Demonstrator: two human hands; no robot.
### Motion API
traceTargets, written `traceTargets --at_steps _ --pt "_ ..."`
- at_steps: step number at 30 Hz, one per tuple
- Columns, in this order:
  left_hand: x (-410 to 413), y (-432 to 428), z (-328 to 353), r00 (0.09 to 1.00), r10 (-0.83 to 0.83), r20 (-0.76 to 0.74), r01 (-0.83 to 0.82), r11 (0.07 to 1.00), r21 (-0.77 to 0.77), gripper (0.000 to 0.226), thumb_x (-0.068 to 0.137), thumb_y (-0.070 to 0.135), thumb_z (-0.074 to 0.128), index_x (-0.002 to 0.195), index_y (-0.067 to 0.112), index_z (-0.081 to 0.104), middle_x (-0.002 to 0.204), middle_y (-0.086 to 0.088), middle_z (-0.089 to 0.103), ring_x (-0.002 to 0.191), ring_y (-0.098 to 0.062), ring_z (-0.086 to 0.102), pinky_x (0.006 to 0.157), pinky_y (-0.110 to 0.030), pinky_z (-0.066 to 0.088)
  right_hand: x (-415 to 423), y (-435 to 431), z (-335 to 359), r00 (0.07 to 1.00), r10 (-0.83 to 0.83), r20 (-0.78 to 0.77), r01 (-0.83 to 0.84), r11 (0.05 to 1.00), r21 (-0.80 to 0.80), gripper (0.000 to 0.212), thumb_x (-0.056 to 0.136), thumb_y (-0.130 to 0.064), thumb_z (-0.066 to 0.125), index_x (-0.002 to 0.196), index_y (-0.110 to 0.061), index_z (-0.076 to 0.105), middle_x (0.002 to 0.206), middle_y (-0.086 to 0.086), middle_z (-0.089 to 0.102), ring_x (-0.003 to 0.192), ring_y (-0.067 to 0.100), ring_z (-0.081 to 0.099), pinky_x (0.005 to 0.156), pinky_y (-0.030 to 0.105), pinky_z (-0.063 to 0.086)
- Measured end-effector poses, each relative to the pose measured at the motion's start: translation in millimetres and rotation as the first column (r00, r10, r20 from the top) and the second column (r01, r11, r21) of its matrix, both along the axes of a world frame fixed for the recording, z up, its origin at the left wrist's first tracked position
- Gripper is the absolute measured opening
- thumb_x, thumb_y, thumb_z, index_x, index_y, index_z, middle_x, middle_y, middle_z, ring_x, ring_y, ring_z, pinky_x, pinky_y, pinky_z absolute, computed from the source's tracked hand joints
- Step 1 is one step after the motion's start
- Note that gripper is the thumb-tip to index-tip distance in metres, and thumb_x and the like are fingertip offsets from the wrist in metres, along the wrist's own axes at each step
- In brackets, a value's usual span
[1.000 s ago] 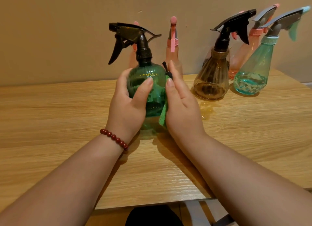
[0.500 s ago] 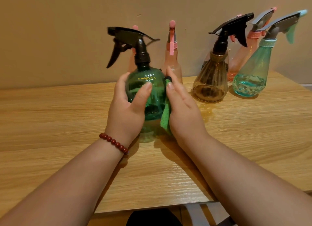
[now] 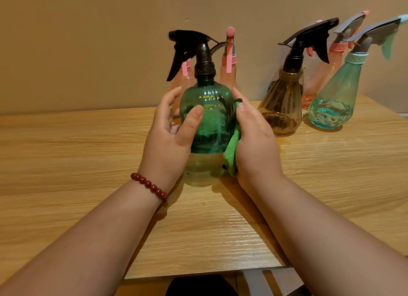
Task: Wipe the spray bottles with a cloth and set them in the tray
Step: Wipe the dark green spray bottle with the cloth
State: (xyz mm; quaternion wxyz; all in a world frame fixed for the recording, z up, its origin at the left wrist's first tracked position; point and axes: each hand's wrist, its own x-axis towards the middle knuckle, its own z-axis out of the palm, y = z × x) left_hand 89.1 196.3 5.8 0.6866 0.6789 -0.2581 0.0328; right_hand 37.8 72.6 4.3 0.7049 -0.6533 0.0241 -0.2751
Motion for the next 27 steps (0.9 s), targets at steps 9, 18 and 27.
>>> traceTargets --at_steps 9,18,27 --pt "1 2 -1 0.999 -0.023 0.044 0.025 0.999 -0.035 0.066 0.077 0.045 0.063 0.134 0.020 0.044 0.117 0.001 0.063 0.107 -0.013 0.064 0.082 -0.030 0.054 3 9 -9 0.992 0.031 0.121 0.005 0.958 -0.286 0.050 0.101 -0.027 0.034 0.150 -0.024 0.027 0.148 -0.024 0.026 0.141 -0.008 0.019 0.120 0.031 0.019" --pt "-4 -1 -3 0.991 -0.117 0.071 0.114 0.992 0.050 0.058 0.075 0.045 0.062 0.127 0.022 0.049 0.117 0.001 0.062 0.107 -0.012 0.063 0.083 -0.030 0.054 -3 -2 -1 0.991 -0.025 0.130 0.043 0.991 -0.130 0.041 0.101 -0.027 0.035 0.140 -0.023 0.043 0.140 -0.008 0.051 0.129 0.004 0.046 0.109 0.040 0.040" --pt "2 4 0 0.994 -0.104 0.043 0.105 0.994 -0.010 0.061 0.077 0.043 0.061 0.130 0.016 0.048 0.117 -0.005 0.062 0.106 -0.018 0.064 0.079 -0.028 0.053 -4 7 -5 0.997 0.008 0.075 0.010 0.973 -0.232 0.044 0.101 -0.026 0.036 0.145 -0.027 0.038 0.147 -0.014 0.041 0.136 -0.003 0.035 0.114 0.034 0.032"
